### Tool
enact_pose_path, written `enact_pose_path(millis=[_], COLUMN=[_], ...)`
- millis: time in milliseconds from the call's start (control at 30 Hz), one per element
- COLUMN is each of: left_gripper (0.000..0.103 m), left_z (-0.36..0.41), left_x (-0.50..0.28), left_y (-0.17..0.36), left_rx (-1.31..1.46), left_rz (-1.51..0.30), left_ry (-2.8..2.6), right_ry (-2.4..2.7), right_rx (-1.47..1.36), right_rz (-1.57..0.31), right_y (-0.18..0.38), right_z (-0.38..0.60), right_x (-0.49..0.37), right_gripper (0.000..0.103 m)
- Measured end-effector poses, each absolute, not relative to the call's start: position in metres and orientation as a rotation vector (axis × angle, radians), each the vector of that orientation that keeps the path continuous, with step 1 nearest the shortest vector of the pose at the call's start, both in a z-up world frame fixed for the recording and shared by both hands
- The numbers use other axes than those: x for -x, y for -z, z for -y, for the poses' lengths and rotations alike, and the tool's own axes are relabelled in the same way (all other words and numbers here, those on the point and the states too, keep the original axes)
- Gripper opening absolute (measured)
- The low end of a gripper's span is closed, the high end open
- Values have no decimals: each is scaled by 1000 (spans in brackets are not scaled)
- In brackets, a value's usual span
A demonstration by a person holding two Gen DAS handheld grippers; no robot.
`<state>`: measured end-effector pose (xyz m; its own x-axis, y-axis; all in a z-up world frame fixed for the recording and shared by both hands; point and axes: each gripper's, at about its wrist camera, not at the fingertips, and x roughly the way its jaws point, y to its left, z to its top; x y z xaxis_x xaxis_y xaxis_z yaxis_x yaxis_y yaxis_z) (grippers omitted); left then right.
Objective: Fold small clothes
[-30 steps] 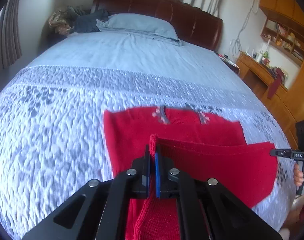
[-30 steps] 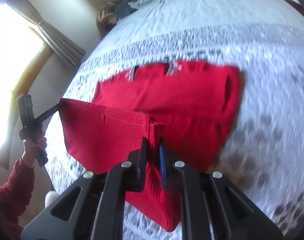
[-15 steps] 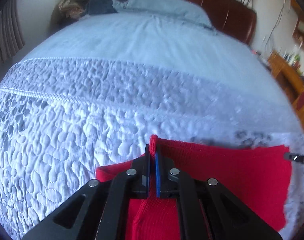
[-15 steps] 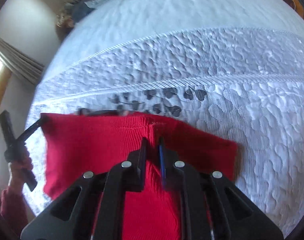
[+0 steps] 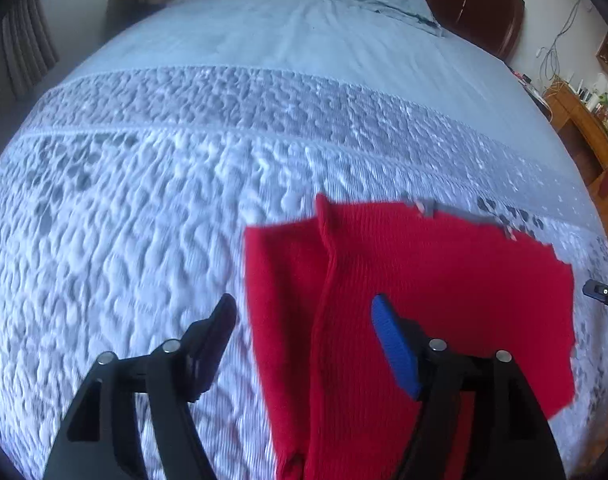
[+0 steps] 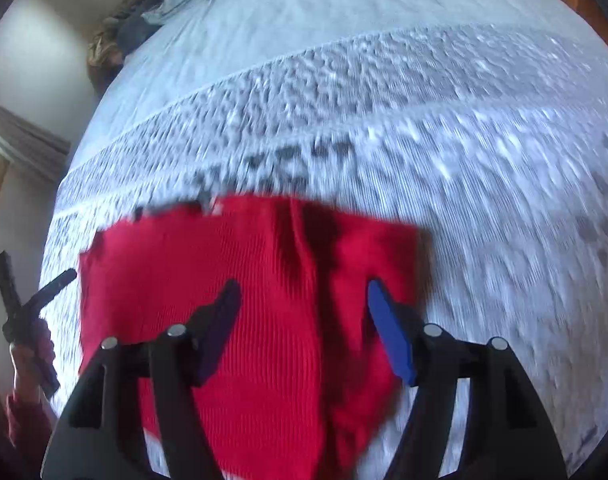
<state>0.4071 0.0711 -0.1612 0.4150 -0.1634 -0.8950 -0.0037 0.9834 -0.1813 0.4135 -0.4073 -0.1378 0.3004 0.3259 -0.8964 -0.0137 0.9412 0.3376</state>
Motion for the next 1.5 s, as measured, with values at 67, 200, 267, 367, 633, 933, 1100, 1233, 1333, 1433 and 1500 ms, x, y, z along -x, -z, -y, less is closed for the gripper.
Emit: enact_pose_path(millis=[67, 200, 267, 367, 633, 933, 1100, 1233, 1333, 1433, 1500], left_gripper=[77, 77, 77, 77, 78, 17, 13, 13, 13, 13, 13], left_z=[-80, -86, -82, -73, -40, -28, -35, -37, -31, -25, -23], left_x=[-374, -326, -309, -303, -314, -320, -305, -275, -240, -201, -174], left_y=[162, 184, 195, 200, 211, 214, 196, 172, 157, 149, 145], left_rx=[185, 274, 310, 309, 289, 339, 379, 396, 397, 400, 400], left_rz=[-1193, -1313, -1348, -1351, -1399, -1441, -1394, -1373, -1365, -1370, -1374], left_ry=[127, 188, 202, 199, 197, 154, 134, 157, 185, 213, 225], right_ry=[-276, -330, -342, -343, -325, -333, -358, -382, -391, -413, -428], right_rx=[-280, -282, -316, -374, -448, -498, -515, -522, -503, -525, -510], right_rz=[-1284, -1389, -1419, -1434, -1460, -1458, -1410, -1397, -1390, -1403, -1410], right_y=[134, 149, 160, 171, 191, 195, 170, 144, 129, 118, 111], right_z=[410, 411, 412, 412, 403, 388, 398, 407, 413, 420, 424], right_x=[-377, -316, -296, -285, -291, -292, -275, -252, -229, -196, -168], right_gripper=[76, 76, 76, 76, 70, 15, 13, 13, 13, 13, 13])
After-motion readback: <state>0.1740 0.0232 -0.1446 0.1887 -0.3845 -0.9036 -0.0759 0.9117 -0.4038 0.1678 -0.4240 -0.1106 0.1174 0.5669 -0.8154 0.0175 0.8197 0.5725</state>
